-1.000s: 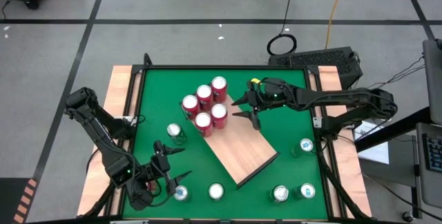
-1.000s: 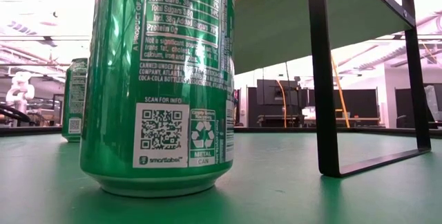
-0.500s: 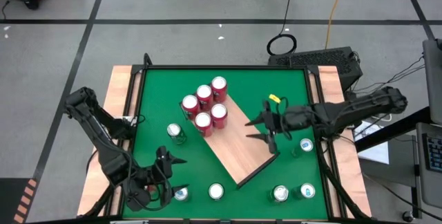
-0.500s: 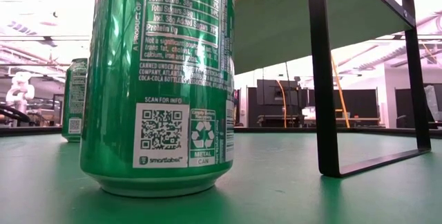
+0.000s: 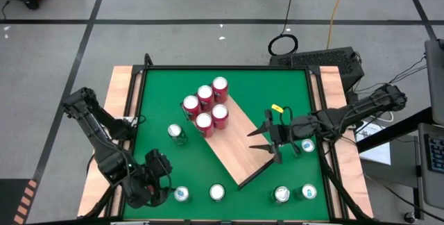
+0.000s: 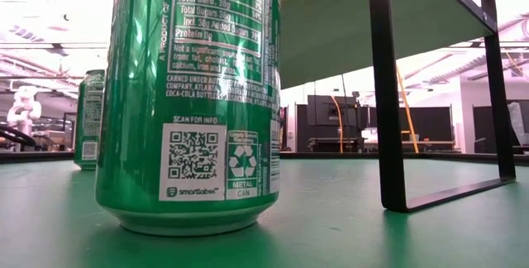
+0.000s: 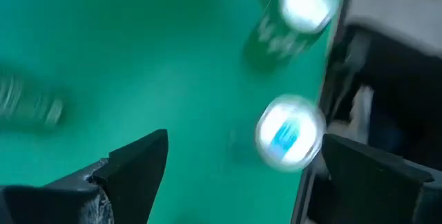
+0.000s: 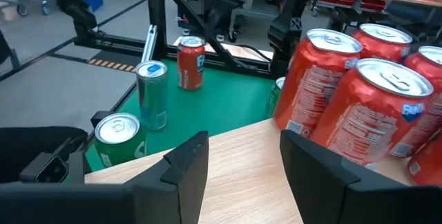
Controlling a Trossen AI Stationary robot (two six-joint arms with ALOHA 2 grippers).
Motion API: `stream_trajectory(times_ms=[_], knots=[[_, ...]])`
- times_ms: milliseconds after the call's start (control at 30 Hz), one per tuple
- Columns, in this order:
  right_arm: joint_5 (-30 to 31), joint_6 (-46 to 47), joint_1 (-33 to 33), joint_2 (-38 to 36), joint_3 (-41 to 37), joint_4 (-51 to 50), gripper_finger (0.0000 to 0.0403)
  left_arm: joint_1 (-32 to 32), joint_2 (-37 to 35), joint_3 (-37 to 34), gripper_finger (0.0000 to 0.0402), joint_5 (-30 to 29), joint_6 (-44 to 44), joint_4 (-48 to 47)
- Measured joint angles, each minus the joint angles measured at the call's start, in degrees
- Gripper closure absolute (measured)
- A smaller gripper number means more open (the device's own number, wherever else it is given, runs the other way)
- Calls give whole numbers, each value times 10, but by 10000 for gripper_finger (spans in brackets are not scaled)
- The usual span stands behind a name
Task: Place canned beverage on shelf
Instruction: Put the red soda can on the shelf aligned with the other red soda can
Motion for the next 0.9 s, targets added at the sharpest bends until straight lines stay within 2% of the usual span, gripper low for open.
stream_trajectory(times_ms=[133,333,533,733,900], knots=[[0,-12,3,0,0,0,232,0,-2,0,20,62,-38,-48],[-2,-11,3,0,0,-2,232,-9,-4,0,21,121,-111,-93],[-2,-11,3,0,0,-4,232,-34,2,-3,21,148,-156,-156],[-2,-27,3,0,0,-15,232,-65,5,-3,21,156,-162,-160],[-3,-27,3,0,0,-19,232,-103,5,-3,21,155,-217,-172]])
